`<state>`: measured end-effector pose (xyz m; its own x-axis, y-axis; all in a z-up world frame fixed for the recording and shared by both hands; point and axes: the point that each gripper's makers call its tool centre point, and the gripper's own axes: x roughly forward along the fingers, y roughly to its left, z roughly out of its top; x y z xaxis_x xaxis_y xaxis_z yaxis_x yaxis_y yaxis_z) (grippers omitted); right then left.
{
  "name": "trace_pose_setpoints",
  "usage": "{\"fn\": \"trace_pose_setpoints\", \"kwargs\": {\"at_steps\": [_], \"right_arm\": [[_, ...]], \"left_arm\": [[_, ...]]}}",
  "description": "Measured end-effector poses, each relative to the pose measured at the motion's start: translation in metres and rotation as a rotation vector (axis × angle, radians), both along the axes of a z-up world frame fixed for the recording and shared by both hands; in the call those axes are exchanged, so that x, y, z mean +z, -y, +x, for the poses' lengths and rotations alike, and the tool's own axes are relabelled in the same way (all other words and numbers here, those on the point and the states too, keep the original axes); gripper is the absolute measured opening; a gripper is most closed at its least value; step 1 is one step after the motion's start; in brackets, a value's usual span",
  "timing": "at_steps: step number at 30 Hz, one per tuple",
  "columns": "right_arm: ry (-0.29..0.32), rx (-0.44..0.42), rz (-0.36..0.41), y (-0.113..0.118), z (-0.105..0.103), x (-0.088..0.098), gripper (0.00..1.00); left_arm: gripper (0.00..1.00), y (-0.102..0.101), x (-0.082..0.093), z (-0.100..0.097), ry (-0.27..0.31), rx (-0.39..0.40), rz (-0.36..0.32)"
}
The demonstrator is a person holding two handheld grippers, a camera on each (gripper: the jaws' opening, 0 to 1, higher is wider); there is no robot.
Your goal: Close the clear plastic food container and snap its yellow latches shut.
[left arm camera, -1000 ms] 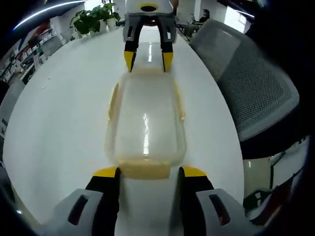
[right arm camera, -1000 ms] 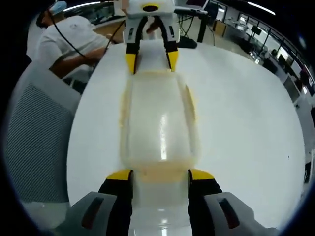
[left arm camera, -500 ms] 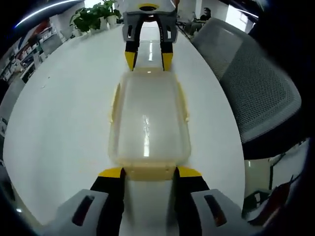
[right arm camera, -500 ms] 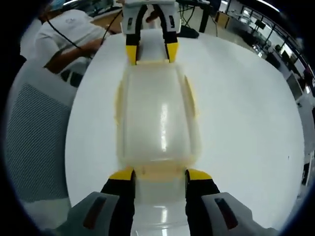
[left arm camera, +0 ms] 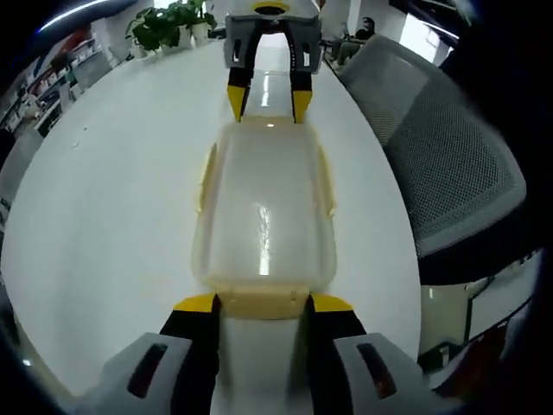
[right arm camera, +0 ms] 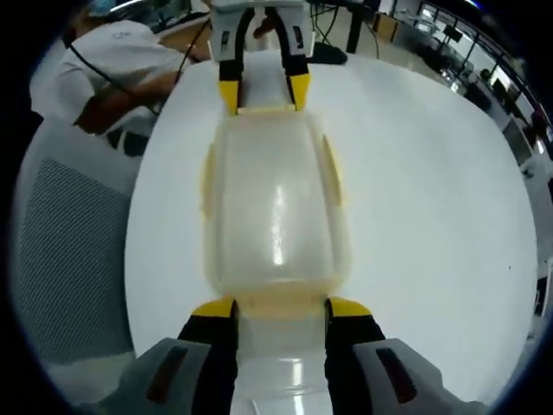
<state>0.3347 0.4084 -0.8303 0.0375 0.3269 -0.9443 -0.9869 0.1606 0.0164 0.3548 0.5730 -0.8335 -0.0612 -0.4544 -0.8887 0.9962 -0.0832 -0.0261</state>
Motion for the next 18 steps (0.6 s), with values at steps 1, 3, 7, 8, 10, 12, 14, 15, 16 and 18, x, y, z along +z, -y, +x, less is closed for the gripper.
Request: {"fn": "trace_pose_setpoints", "kwargs": {"at_steps": [1, 3, 7, 8, 10, 12, 14, 15, 16, 18], "right_arm": [[-0.004, -0.001, 0.005, -0.001, 0.000, 0.002, 0.38], [-0.004, 0.005, 0.009, 0.000, 0.000, 0.006, 0.38], [0.001, 0.016, 0.008, 0.003, 0.001, 0.011, 0.38], [-0.003, 0.014, 0.011, 0.003, 0.001, 0.012, 0.38], [-0.003, 0.016, 0.015, 0.005, 0.001, 0.015, 0.38], [-0.006, 0.021, 0.014, 0.006, 0.001, 0.018, 0.38], [-0.002, 0.030, 0.012, 0.008, 0.001, 0.021, 0.38], [-0.001, 0.031, 0.013, 0.008, 0.002, 0.022, 0.38], [-0.003, 0.030, 0.015, 0.008, 0.003, 0.025, 0.38], [-0.003, 0.032, 0.015, 0.008, 0.003, 0.029, 0.38]], "left_arm": [[0.38, 0.000, 0.002, -0.001, 0.006, -0.002, 0.000], [0.37, 0.000, 0.005, -0.002, 0.008, 0.000, -0.004], [0.37, 0.003, 0.011, -0.002, -0.001, 0.017, -0.019], [0.37, 0.003, 0.013, -0.002, 0.005, 0.013, -0.021], [0.37, 0.005, 0.016, -0.002, 0.006, 0.014, -0.021], [0.37, 0.007, 0.020, -0.003, 0.008, 0.010, -0.020], [0.37, 0.008, 0.023, -0.002, 0.012, 0.009, -0.017], [0.37, 0.009, 0.024, -0.002, 0.012, 0.010, -0.016], [0.37, 0.009, 0.024, -0.001, 0.013, 0.010, -0.014], [0.37, 0.009, 0.027, -0.001, 0.014, 0.010, -0.014]]}}
